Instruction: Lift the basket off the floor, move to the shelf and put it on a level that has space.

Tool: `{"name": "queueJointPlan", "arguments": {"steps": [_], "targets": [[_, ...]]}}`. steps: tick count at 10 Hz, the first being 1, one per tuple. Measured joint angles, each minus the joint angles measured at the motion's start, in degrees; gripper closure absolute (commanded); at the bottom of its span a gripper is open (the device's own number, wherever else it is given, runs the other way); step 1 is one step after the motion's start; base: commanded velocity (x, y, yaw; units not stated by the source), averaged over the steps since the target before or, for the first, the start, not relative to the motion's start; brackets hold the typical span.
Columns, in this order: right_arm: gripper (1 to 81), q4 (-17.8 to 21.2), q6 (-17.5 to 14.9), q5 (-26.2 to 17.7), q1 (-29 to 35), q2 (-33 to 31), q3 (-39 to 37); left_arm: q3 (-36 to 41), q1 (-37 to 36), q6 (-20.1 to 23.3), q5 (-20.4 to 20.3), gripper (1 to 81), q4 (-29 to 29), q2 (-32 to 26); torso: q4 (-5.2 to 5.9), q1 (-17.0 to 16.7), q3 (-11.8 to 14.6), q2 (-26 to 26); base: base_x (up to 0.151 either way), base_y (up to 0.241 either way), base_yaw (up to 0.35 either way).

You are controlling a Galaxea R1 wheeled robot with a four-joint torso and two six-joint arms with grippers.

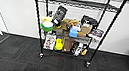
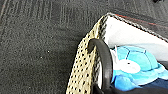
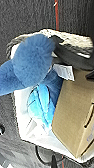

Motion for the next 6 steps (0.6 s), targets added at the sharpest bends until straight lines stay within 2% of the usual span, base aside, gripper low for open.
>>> {"name": "queueJointPlan", "arguments": {"steps": [6], "targets": [[81.1,0.0,1.2,-0.2,0.0,-1.3,2.2,4.3,0.5,-0.5,1.0,81.1,-0.2,-2.5,0.0,0.0,0.0,0.0,0.0,0.0,0.0]]}}
